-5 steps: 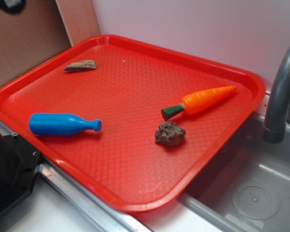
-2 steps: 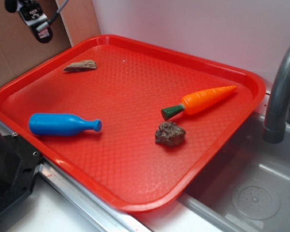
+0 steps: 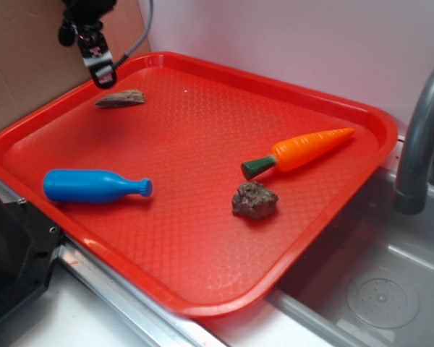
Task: Grab the wood chip.
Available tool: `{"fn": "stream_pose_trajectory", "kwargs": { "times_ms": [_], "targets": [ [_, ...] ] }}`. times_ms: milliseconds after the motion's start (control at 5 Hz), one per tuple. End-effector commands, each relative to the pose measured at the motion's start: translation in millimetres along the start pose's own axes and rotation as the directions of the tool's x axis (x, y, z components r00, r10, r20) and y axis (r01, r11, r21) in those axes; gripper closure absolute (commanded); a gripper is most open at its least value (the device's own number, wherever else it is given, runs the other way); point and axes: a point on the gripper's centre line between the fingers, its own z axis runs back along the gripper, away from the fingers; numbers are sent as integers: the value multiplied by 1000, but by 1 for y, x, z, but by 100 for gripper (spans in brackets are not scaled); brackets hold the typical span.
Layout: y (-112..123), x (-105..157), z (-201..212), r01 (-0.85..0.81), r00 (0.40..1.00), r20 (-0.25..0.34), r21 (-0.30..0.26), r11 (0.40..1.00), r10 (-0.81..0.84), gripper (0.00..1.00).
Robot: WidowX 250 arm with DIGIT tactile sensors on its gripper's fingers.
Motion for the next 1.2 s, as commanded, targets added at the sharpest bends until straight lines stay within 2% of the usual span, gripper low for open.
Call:
{"fn": "stream_pose_trajectory", "kwargs": {
  "times_ms": [0,200,800,1000],
  "targets": [
    [33,7,-31,91,995,33,12,996,-91,0],
    [30,1,-40,103,990,96,38,994,-107,0],
    [24,1,-32,112,987,110,52,992,-117,0],
    [24,1,-32,112,987,110,52,992,-117,100]
  ]
}}
